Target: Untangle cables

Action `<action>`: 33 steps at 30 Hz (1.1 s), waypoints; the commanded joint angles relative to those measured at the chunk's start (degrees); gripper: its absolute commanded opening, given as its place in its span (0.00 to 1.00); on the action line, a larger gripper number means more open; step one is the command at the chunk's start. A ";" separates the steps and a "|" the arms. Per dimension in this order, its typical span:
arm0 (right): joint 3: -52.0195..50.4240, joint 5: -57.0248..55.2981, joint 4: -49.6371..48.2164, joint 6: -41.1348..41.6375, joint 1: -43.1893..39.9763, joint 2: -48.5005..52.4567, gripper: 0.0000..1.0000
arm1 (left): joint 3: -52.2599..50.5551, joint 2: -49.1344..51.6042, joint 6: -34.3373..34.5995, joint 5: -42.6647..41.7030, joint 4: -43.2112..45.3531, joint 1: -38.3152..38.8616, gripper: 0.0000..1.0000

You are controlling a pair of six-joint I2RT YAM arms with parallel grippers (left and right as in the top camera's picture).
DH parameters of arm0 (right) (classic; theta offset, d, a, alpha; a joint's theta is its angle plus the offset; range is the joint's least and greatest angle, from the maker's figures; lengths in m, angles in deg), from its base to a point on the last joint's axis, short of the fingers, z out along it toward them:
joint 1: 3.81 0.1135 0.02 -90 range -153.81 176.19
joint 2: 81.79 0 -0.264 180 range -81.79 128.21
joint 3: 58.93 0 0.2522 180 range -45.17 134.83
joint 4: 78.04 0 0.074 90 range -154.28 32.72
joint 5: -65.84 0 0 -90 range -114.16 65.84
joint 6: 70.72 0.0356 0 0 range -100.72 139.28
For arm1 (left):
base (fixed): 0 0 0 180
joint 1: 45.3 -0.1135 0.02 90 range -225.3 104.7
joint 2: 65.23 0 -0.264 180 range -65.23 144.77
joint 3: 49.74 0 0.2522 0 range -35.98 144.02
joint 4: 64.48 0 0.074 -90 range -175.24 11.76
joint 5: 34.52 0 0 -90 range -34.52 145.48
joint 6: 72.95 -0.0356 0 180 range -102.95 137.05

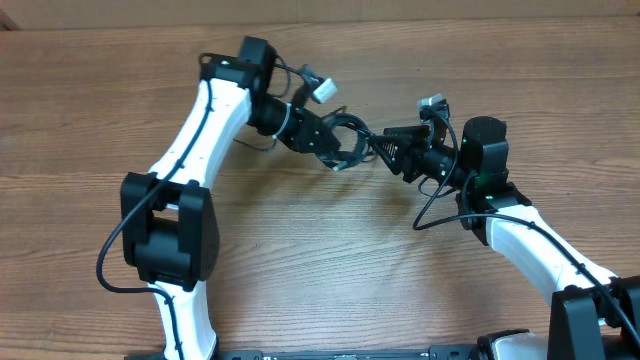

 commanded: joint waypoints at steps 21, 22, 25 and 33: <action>-0.28 -22.71 15.17 8.57 1.90 0.04 0.04 | 0.92 -0.90 13.00 14.88 3.91 -2.56 0.04; -0.28 -22.93 15.65 8.57 1.70 0.04 0.04 | 0.92 -0.90 15.63 15.06 5.03 -3.19 0.04; -0.28 -25.29 17.40 10.29 1.66 0.04 0.04 | 0.92 -0.90 20.83 15.08 7.76 -4.68 0.04; -0.28 -31.80 21.16 16.00 1.62 0.04 0.04 | 0.92 -0.90 24.46 15.26 9.22 -5.64 0.04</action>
